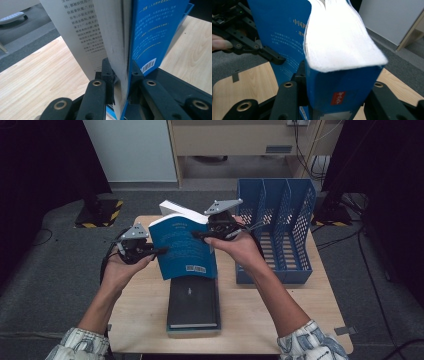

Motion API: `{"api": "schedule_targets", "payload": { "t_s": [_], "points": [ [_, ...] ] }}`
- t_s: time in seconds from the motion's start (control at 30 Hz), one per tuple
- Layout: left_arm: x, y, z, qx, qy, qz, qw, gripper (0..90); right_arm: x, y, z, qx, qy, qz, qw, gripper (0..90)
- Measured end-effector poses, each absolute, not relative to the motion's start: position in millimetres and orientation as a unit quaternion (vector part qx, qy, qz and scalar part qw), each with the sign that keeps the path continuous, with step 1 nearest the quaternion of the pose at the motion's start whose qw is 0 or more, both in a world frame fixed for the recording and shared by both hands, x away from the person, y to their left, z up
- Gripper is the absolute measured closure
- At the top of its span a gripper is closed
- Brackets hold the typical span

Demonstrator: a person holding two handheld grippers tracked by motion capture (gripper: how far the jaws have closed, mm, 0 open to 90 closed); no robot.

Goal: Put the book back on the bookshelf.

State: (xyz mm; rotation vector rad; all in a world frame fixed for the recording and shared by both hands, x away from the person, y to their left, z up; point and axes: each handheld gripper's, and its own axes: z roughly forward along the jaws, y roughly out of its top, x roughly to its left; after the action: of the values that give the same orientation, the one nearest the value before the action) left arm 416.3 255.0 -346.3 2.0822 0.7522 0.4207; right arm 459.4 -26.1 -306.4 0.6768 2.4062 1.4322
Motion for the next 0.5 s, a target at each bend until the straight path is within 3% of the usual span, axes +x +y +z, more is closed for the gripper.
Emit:
{"api": "schedule_targets", "payload": {
  "t_s": [0.5],
  "points": [
    [407.7,253.3,-347.4,0.839,0.284,0.166,0.434,78.9,444.0,-32.8,-303.8,0.207,0.842,0.482,0.125,59.3]
  ]
}}
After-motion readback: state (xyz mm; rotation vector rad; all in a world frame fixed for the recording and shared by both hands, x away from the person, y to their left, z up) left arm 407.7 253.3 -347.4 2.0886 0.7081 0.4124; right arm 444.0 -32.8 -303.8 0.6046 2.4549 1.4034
